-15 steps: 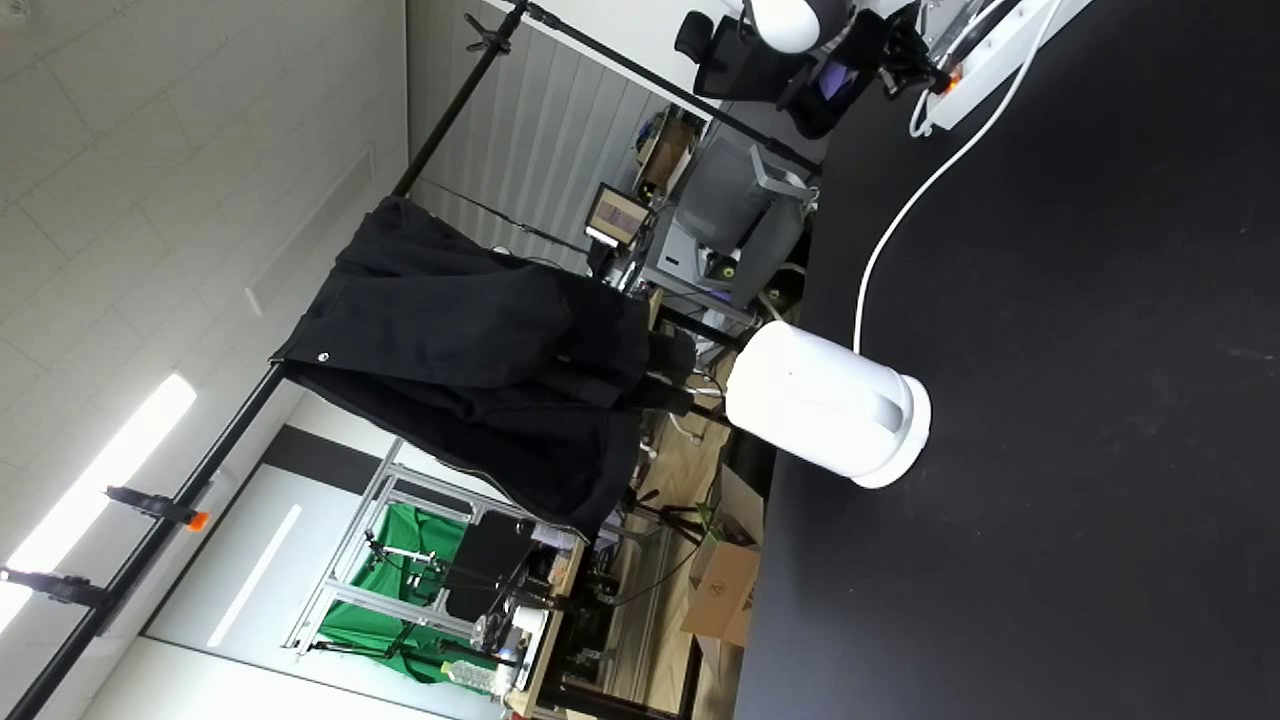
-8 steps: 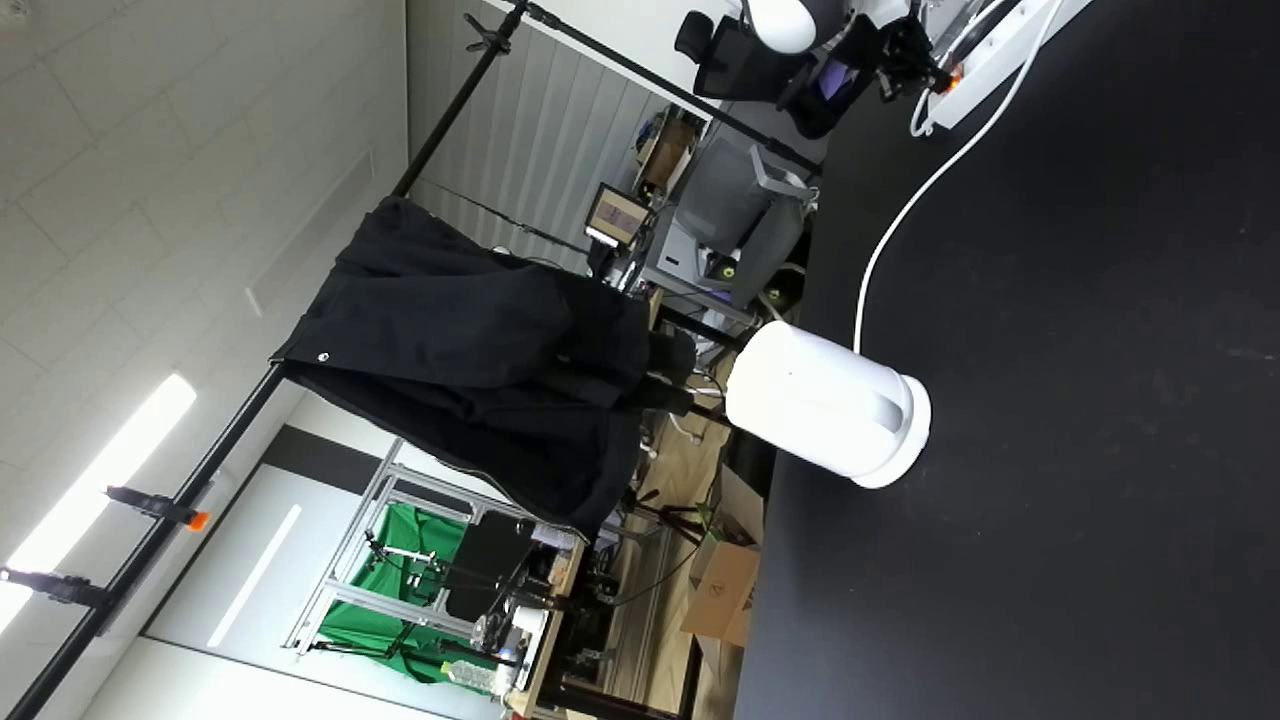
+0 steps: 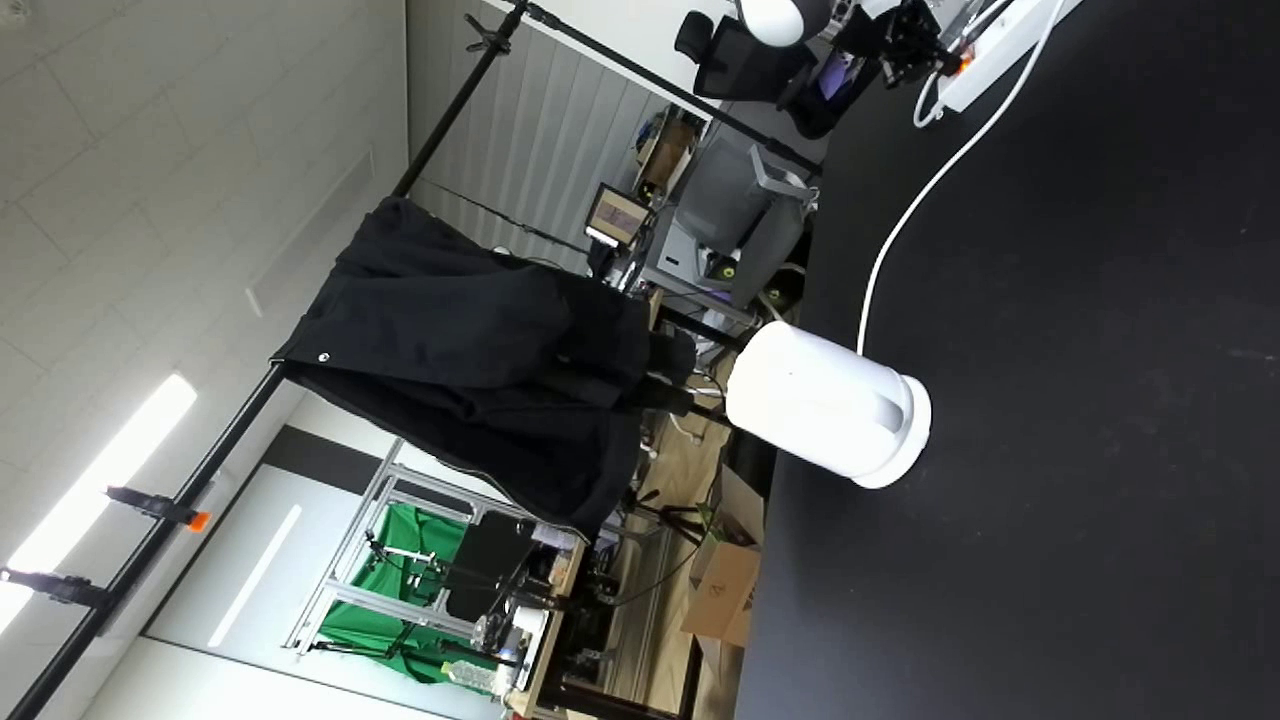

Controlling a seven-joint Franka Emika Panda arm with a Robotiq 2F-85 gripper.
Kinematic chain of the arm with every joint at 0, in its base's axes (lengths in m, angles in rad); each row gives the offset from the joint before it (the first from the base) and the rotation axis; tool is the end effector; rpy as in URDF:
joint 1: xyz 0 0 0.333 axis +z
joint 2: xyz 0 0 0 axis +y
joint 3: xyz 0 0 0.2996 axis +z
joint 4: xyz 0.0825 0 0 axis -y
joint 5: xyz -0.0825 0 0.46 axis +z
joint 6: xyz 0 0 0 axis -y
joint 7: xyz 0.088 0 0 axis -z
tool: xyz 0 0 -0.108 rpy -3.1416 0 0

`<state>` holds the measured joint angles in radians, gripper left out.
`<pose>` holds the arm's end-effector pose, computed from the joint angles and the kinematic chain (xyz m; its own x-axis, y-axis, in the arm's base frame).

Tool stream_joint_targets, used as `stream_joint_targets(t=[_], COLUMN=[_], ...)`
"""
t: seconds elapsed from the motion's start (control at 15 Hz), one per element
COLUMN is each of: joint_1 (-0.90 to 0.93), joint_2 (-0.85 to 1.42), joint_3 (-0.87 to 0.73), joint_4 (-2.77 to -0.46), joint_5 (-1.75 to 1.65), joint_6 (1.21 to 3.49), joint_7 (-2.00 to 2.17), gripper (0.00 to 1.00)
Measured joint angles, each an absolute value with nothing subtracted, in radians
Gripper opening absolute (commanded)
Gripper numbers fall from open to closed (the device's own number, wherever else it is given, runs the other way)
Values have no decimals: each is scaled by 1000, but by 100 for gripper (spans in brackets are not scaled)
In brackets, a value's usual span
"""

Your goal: Press the power off button on the extension cord.

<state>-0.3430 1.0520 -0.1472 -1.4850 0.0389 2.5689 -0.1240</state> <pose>0.6431 -0.3347 -0.0204 0.9486 -0.3153 0.0268 -0.3163 -0.9423 0.1094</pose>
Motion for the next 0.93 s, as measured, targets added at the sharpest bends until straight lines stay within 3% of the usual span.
stream_joint_targets(t=[0.4, 0.93], joint_1=[-361, -365], joint_2=[1079, 1097], joint_3=[-166, -166], joint_4=[-1414, -1370], joint_5=[32, 23], joint_6=[2403, 2346], joint_7=[-140, -142], gripper=[0, 0])
